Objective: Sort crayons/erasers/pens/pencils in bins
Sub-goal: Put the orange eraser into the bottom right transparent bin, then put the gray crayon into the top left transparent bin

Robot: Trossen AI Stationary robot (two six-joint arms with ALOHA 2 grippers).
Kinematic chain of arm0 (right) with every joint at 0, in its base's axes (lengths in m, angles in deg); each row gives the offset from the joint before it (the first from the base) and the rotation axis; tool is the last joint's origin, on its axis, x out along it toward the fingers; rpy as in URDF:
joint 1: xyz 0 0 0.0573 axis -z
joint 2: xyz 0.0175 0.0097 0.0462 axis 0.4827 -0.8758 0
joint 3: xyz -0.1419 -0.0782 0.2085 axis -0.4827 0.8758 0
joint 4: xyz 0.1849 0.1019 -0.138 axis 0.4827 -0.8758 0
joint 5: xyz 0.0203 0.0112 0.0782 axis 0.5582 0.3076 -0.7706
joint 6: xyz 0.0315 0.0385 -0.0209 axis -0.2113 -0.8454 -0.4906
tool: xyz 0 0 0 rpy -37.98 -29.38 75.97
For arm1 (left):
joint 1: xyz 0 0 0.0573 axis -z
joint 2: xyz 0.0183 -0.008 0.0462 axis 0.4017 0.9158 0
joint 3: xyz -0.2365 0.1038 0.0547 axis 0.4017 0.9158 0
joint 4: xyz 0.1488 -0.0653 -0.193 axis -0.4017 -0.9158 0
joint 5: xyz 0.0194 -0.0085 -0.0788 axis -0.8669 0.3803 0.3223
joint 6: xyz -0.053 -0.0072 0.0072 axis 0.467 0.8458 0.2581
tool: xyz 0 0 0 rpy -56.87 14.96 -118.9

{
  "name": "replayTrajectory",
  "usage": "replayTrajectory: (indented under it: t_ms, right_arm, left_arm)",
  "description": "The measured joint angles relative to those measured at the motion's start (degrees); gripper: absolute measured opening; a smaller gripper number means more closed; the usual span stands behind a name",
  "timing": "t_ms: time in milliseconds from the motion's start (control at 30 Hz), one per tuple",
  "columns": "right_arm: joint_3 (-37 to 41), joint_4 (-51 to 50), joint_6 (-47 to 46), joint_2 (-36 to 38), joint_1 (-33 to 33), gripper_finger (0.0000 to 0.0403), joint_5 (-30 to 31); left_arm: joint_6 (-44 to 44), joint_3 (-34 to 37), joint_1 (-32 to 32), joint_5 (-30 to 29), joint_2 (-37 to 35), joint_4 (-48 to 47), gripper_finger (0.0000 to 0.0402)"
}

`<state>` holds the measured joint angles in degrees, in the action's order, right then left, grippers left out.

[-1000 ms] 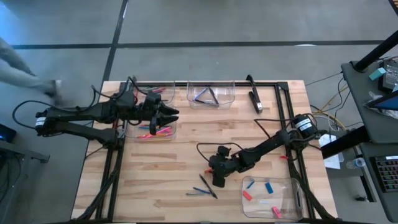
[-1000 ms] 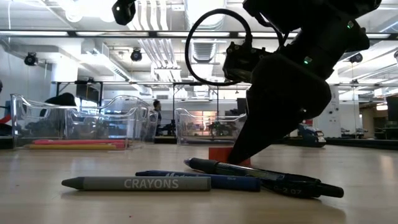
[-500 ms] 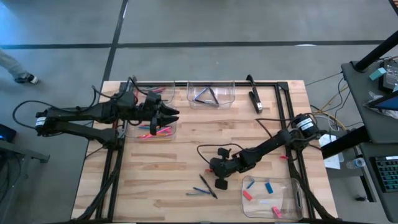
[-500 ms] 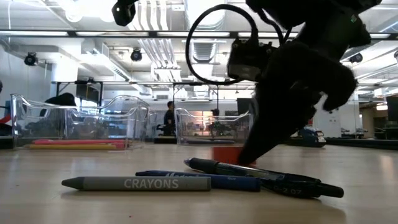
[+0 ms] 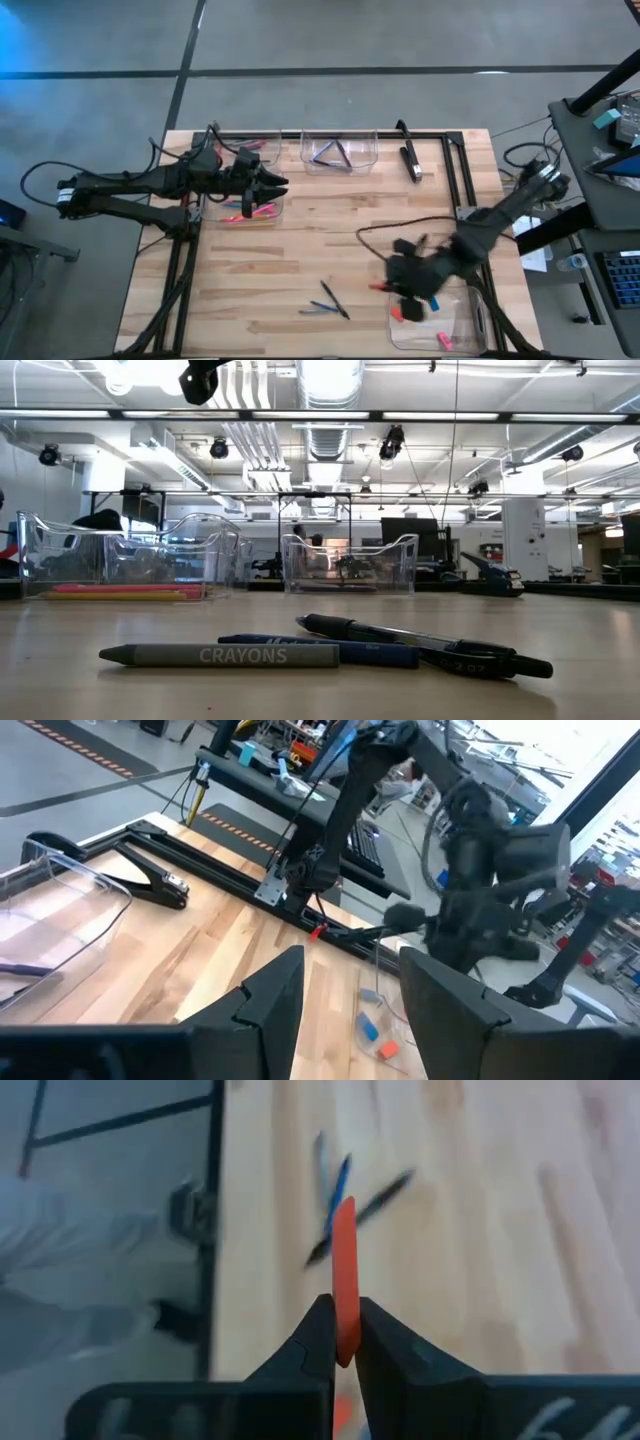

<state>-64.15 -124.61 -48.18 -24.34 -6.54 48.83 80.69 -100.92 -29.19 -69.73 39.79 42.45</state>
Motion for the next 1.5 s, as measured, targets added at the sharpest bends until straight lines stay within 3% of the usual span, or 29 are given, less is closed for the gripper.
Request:
replayTrajectory:
  t_ms: [300,467,733,900,1067,1233,1500]
  right_arm:
    - [1.0,-15.8,-22.3,-0.6,-17.9,0.0015,-3.8]
    - [1.4,-17.5,-29.0,-0.9,-21.7,0.0061,-3.6]
    - [1.4,-17.1,-28.8,-0.9,-20.5,0.0195,-3.4]
    - [-0.9,-16.0,-24.5,-0.8,-16.9,0.0242,2.0]
    - [-3.3,-12.3,-16.2,-0.9,-11.8,0.0249,7.9]
    - [-4.4,-8.4,-10.5,-2.0,-7.0,0.0239,8.9]
    - [-4.4,-6.7,-5.4,-4.2,-3.5,0.0227,8.8]
  left_arm:
    - [0.6,0.1,3.7,1.8,2.9,-0.5,0.015]
    - [0.6,0.0,7.8,2.0,7.7,-0.3,0.015]
    - [0.7,-2.4,14.1,3.2,17.2,1.6,0.015]
    - [0.1,-3.4,20.4,3.6,24.4,1.5,0.015]
    - [-1.9,-4.4,26.1,2.4,33.5,1.0,0.015]
    - [-3.2,-7.7,30.0,1.0,41.1,-0.8,0.015]
    - [-12.1,-15.3,35.9,-7.9,46.4,-15.6,0.015]
